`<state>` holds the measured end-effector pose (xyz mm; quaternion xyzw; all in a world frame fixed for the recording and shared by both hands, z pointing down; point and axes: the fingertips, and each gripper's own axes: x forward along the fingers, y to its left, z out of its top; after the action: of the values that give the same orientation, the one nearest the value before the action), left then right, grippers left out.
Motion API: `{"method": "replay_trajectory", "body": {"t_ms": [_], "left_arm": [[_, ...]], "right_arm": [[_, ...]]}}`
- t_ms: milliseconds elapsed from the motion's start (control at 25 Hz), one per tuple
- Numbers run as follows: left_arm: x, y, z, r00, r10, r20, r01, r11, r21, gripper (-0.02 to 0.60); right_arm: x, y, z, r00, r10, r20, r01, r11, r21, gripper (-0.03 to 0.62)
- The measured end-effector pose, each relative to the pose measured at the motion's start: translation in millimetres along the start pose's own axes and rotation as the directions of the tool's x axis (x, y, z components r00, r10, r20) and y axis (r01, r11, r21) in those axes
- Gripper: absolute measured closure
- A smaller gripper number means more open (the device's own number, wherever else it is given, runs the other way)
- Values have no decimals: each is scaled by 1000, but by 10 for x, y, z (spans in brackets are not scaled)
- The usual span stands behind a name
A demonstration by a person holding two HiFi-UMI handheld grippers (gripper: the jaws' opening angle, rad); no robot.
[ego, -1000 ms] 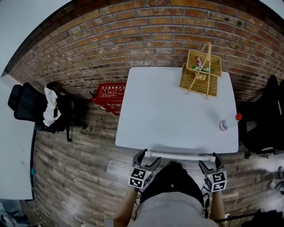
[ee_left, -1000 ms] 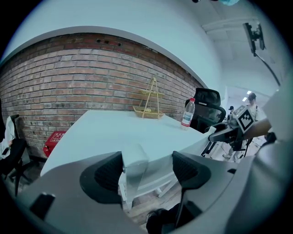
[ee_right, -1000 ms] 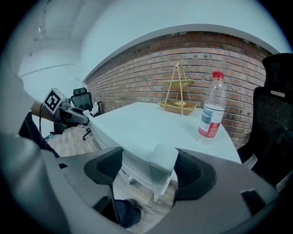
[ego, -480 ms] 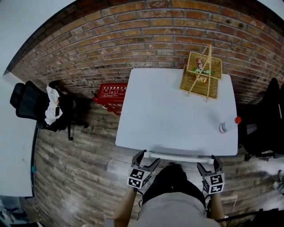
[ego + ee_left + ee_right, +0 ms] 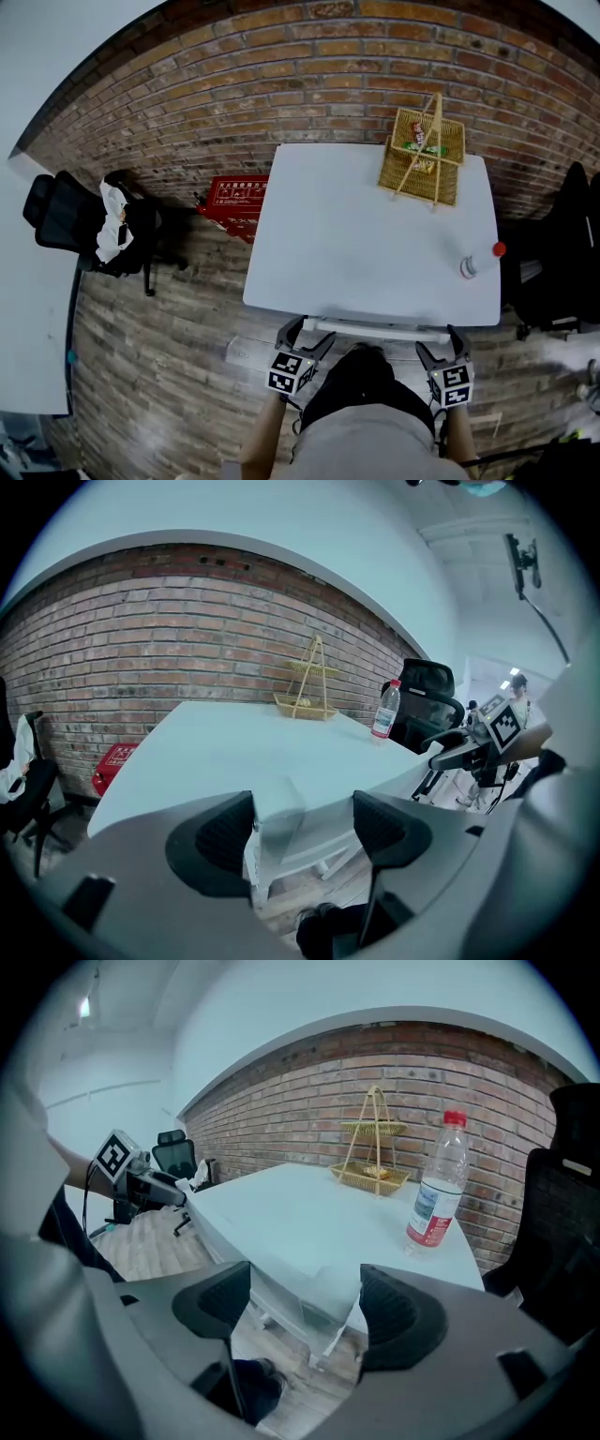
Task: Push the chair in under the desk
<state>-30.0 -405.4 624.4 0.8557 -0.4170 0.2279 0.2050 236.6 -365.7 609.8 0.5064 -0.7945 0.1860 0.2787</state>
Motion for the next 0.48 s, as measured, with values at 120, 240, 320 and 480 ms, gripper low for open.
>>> {"method": "replay_trajectory", "body": {"t_ms": [120,240,320,480], "left_arm": [[-132,87,220,994,29,104,-19,995,-99,236],[-251,137,588,974,46,222,-8,986,-168,238],[-275,96,831,961,35,274,5,990,-144,238],[-251,-12,1250,936,40,349,-6,995,-98,346]], "right_arm": [[-93,-14,137,998,12,69,-14,1000,21,240],[-176,1,427,992,36,119,-40,999,25,240],[-198,28,681,985,52,162,-56,998,20,241],[-171,175,1207,963,105,247,-92,994,-62,241]]}}
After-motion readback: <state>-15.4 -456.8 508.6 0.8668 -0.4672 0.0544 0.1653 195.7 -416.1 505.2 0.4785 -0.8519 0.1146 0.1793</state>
